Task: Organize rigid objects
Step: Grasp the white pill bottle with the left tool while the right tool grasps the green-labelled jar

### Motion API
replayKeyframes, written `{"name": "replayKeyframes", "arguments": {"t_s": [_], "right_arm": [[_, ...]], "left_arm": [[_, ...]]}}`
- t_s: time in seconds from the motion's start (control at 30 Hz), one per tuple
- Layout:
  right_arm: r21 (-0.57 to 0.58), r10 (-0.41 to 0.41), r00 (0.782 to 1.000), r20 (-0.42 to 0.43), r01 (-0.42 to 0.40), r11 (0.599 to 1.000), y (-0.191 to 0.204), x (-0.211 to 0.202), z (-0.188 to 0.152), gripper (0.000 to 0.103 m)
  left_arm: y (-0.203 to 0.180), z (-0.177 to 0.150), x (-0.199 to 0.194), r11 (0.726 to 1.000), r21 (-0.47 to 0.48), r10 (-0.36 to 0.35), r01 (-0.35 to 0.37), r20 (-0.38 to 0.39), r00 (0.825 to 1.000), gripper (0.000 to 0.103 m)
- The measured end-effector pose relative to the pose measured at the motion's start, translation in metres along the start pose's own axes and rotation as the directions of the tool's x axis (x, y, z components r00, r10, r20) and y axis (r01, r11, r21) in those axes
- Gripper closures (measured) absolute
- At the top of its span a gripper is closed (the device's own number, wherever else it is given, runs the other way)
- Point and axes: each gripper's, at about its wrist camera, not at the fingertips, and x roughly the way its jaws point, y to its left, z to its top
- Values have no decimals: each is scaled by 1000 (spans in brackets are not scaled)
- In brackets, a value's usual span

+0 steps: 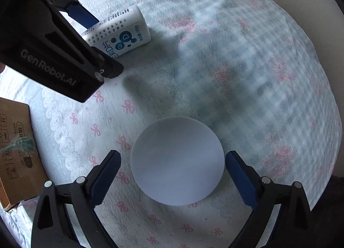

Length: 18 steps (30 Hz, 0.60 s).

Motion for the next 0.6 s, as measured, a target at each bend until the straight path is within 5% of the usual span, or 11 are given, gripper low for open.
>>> {"name": "replayKeyframes", "arguments": {"t_s": [0.27,0.6], "right_arm": [[4,-12,1000,4,12,1000,0,9,2,30],[-10,-15,1000,6,15,1000,-4,4,11,35]], "left_arm": [[-13,22,8,999,44,-9,9,-4,1000,54],[-3,19,3,999,30,-44,43,32,999,55]]}}
